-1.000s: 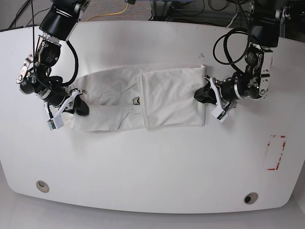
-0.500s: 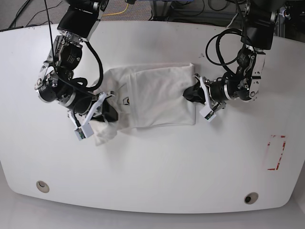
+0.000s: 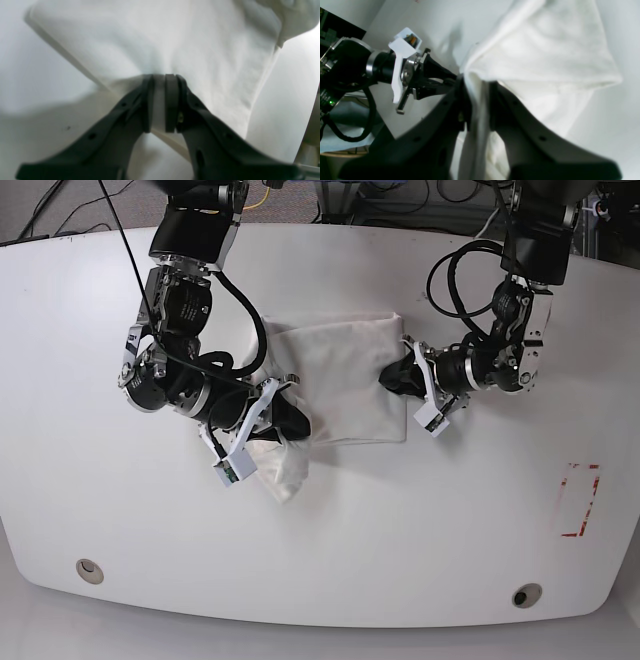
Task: Layout the t-shirt on the table in an organized manner, then fold the t-shirt properly
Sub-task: 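Fold the right gripper's end over toward the left gripper, then open both grippers and release the folded bundle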
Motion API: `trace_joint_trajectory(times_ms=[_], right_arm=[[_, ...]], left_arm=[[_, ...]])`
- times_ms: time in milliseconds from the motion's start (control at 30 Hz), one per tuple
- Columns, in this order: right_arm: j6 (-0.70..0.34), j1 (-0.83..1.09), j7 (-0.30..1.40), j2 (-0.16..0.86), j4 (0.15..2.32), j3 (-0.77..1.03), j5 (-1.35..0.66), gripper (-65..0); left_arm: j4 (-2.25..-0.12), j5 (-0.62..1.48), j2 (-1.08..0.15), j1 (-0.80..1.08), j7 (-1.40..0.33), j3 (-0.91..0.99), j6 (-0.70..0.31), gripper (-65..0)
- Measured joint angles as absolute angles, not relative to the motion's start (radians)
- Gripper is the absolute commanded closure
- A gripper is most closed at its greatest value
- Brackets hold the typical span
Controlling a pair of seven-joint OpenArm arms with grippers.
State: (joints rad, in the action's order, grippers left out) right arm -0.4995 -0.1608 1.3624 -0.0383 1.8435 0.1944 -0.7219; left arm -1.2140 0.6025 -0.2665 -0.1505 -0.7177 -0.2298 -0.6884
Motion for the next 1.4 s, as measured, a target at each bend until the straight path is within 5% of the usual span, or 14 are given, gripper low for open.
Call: trace_joint_trajectory(times_ms=[333, 867, 1100, 1400], right_arm=[[-0.498, -0.171, 1.357, -0.039, 1.829, 0.175, -0.718, -4.6], [-0.497, -0.136, 1.351, -0.071, 1.832, -0.018, -0.721, -64.8], [-0.497, -0.141, 1.347, -0.106, 1.84, -0.038, -0.73, -65.0], [-0.498, -0.168, 1.347, 0.007, 1.864, -0.028, -0.725, -65.0]], left_arm=[[-1.214, 0.603, -0.266, -0.15, -0.717, -0.23, -0.685, -7.4], [-1.214, 0.603, -0.264, -0.15, -0.717, -0.229, -0.682, -7.4], [-1.214, 0.603, -0.264, -0.15, -0.717, -0.229, -0.682, -7.4], [-1.244, 0.58, -0.264, -0.169, -0.756, -0.222, -0.677, -7.4]])
